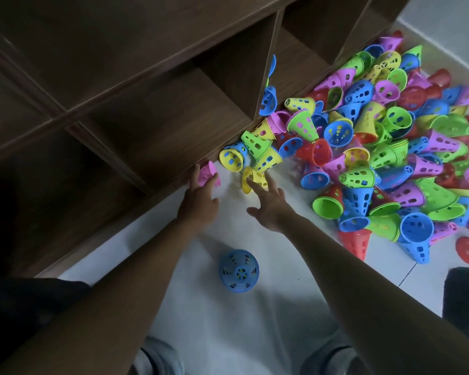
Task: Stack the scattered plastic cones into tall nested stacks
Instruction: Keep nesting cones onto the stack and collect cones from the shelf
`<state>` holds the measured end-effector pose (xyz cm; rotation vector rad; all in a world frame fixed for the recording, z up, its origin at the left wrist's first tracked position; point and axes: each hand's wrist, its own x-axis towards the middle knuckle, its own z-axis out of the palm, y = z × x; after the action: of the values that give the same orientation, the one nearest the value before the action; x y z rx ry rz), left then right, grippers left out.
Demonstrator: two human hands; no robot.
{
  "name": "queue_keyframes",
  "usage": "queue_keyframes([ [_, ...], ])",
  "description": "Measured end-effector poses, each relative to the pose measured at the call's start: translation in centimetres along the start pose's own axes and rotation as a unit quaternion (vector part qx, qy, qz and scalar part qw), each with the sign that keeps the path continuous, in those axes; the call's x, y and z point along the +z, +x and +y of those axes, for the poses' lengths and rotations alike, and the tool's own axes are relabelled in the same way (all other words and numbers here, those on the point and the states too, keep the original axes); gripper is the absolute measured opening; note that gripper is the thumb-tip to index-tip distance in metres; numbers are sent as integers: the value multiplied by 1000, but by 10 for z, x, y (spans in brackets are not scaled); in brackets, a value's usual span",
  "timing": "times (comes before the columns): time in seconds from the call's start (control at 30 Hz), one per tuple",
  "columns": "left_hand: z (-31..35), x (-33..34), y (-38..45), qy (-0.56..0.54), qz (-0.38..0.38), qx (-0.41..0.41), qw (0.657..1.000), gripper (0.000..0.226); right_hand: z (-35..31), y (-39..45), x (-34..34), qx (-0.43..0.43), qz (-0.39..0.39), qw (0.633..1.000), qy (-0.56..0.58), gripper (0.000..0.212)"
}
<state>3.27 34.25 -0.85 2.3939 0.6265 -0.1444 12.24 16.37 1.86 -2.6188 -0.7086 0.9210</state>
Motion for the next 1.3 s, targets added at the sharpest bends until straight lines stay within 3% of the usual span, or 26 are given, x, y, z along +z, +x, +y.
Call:
queue_keyframes([
  [0.27,1,2,11,-5,-21,-3,1000,73,18,6,9,-16,22,999,-38,81],
  [0.53,4,-10,8,21,-12,-28,999,71,22,-5,-4,9,158,986,50,63],
  [0.93,-29,-22,-33,151,-56,39,986,64,33,-38,-9,54,218,959,171,37],
  [1.03,-26,-25,-42,176,-48,27,983,53,35,-49,-16,56,180,946,265,35],
  [1.17,-24,-26,-45,221,-41,35,974,55,30,-71,-32,39,67,897,435,31],
  [1.3,-18,-32,-48,237,-21,27,971,50,22,-84,-48,40,-8,879,474,35],
])
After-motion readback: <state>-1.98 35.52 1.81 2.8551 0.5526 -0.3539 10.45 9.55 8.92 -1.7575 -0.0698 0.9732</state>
